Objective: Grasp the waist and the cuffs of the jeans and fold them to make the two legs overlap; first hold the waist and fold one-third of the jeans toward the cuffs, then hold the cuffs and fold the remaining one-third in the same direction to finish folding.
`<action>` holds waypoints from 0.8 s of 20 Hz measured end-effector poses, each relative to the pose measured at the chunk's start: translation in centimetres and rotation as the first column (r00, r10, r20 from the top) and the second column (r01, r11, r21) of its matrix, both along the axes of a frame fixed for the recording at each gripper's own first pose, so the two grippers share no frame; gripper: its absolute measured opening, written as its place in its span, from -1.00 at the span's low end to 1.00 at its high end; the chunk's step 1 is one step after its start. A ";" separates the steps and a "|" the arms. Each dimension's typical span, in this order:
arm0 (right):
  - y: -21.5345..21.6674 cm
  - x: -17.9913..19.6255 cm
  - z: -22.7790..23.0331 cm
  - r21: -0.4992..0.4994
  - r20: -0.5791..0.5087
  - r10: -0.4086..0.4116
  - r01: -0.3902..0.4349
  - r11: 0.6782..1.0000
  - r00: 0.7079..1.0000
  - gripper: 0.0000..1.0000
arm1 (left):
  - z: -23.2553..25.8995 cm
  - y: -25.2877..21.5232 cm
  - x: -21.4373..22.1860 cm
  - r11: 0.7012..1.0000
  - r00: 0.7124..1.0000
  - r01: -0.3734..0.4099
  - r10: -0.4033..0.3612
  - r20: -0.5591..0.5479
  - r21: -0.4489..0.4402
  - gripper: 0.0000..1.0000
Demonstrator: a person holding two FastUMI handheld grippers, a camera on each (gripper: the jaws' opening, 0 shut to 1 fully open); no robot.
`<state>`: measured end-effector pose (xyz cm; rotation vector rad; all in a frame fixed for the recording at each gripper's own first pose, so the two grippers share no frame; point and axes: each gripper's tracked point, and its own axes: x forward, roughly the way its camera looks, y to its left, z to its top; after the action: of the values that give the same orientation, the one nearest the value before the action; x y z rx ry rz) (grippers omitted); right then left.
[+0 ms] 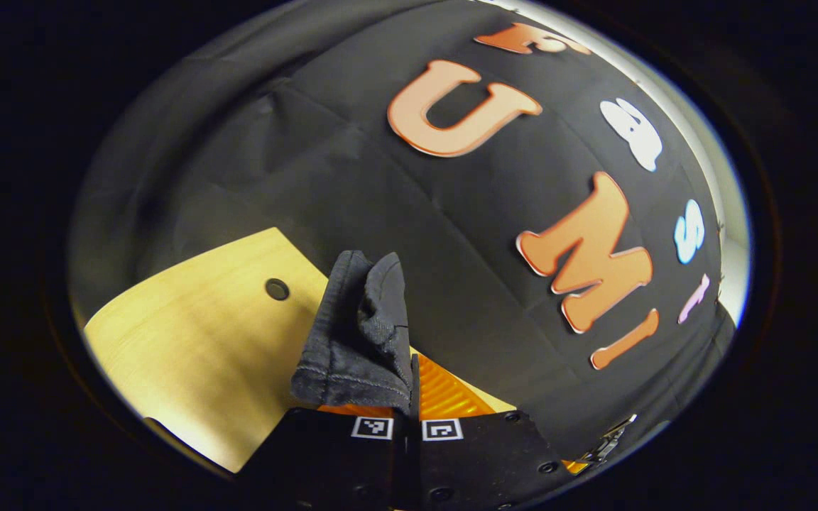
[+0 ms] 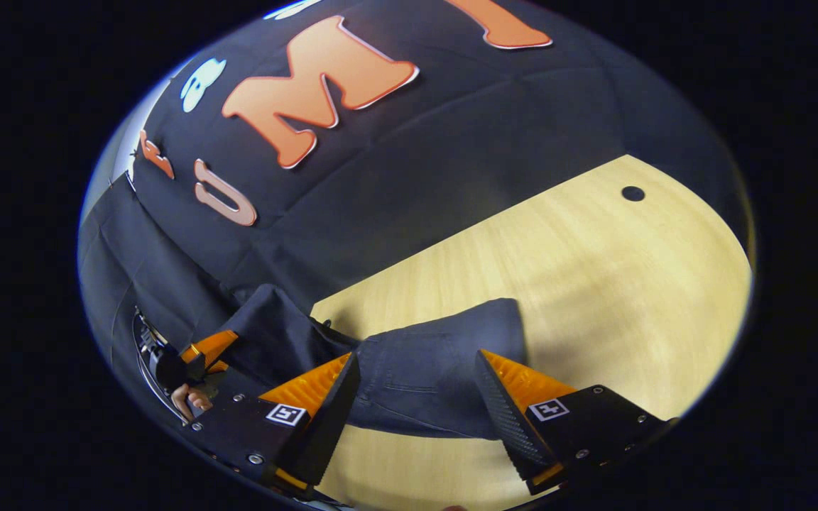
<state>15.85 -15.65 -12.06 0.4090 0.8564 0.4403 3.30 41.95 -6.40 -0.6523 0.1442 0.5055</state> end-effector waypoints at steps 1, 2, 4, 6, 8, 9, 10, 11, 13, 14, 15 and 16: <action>-1.6 0.0 0.1 0.000 0.000 -0.011 0.011 1.000 1.000 0.97 | 0.0 -1.9 1.3 1.000 1.000 0.023 -0.023 -0.013 0.008 -0.98; -3.1 0.1 0.3 0.001 0.002 -0.025 0.025 1.000 1.000 0.97 | -0.2 -3.6 2.3 0.999 0.998 0.048 -0.047 -0.030 0.016 -0.99; -6.0 0.3 0.5 0.006 0.005 -0.051 0.051 0.999 0.999 0.96 | -1.4 -7.1 4.4 0.994 0.992 0.093 -0.088 -0.085 0.050 -0.99; -8.5 0.5 0.8 0.010 0.007 -0.073 0.073 0.997 0.997 0.96 | -3.4 -10.4 6.6 0.986 0.979 0.144 -0.129 -0.158 0.087 -0.99; -10.9 0.7 0.8 0.000 0.014 -0.094 0.094 0.996 0.995 0.96 | -6.7 -12.8 9.3 0.974 0.960 0.192 -0.161 -0.228 0.123 -0.99; -12.0 0.8 0.7 -0.004 0.015 -0.103 0.103 0.995 0.995 0.96 | -8.5 -14.0 10.3 0.966 0.946 0.217 -0.171 -0.276 0.144 -0.99; -12.9 0.7 0.7 -0.007 0.015 -0.110 0.110 0.994 0.994 0.97 | -10.3 -15.1 11.1 0.956 0.927 0.241 -0.177 -0.329 0.164 -0.99; -13.8 0.8 0.6 -0.010 0.013 -0.117 0.117 0.993 0.993 0.97 | -11.6 -16.3 11.7 0.946 0.906 0.266 -0.180 -0.382 0.186 -1.00; -15.2 0.6 0.3 -0.019 0.007 -0.128 0.128 0.992 0.992 0.97 | -14.8 -18.1 12.1 0.926 0.867 0.307 -0.176 -0.467 0.221 -0.98; -15.9 0.5 0.0 -0.024 0.002 -0.131 0.131 0.991 0.991 0.96 | -16.2 -18.7 12.2 0.922 0.851 0.315 -0.168 -0.497 0.227 -0.99; -16.5 0.4 -0.1 -0.027 -0.002 -0.136 0.136 0.990 0.991 0.97 | -17.7 -18.9 12.2 0.921 0.837 0.314 -0.154 -0.525 0.230 -0.98; -16.8 0.4 0.0 -0.010 -0.008 -0.142 0.142 0.990 0.990 0.97 | -18.9 -19.1 12.3 0.923 0.822 0.310 -0.139 -0.553 0.228 -0.98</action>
<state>16.21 -32.48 -12.10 0.4607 0.8317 0.3031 15.60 22.88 -25.29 -0.1651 0.6487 0.4521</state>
